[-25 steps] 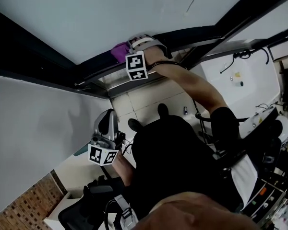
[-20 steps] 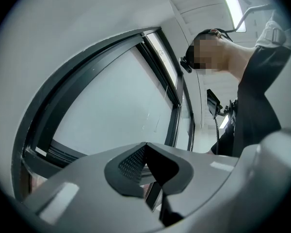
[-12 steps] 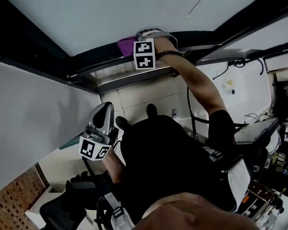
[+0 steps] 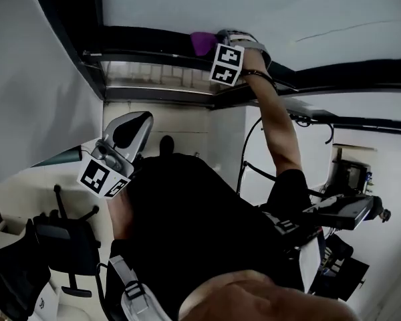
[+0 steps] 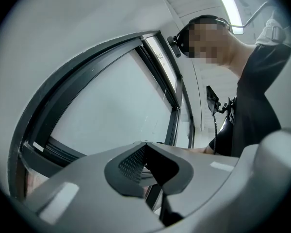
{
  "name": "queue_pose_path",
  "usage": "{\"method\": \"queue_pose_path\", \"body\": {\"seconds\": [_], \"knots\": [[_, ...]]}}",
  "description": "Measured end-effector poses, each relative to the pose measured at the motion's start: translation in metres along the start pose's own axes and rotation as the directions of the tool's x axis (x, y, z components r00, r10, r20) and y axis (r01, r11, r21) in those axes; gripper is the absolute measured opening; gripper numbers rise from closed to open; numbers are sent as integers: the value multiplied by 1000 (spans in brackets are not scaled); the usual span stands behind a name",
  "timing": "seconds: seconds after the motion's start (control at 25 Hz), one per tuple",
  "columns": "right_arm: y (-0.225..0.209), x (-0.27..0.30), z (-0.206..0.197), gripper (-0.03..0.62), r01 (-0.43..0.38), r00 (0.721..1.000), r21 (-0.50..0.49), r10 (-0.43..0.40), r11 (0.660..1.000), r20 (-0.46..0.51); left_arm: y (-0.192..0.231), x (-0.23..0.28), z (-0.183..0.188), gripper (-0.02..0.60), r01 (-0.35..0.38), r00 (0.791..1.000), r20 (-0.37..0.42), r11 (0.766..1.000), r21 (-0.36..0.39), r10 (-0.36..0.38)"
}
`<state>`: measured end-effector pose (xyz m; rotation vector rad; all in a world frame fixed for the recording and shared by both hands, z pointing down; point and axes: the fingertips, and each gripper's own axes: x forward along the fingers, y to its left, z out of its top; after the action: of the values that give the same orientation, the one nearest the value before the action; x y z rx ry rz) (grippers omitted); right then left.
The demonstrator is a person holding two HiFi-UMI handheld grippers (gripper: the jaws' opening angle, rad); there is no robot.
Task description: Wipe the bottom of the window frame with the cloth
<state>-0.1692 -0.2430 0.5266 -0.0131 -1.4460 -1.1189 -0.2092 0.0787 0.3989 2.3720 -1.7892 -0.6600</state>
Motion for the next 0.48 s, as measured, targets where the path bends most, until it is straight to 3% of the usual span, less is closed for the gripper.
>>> {"method": "queue_pose_path", "body": {"seconds": [0.12,0.2,0.28,0.36,0.4,0.48], "knots": [[10,-2,-3,55,2,999,-75,-6,997,-51,5,-3,0,2,-9,1000,7,1000,-3,10],[21,-10,-3,55,-54,998,-94,50,994,-45,8,-4,0,2,-18,1000,10,1000,-2,18],[35,-25,2,63,-171,984,-68,173,983,30,10,-5,-1,2,-21,1000,13,1000,-2,21],[30,-50,11,64,-266,949,25,257,964,184,9,-6,-1,2,-21,1000,16,1000,-2,21],[17,-60,14,64,-266,939,85,238,960,250,9,-6,-1,2,-20,1000,17,1000,-2,20],[-12,-67,10,64,-196,949,162,146,967,278,8,-5,-1,2,-16,1000,18,1000,-2,16]]}}
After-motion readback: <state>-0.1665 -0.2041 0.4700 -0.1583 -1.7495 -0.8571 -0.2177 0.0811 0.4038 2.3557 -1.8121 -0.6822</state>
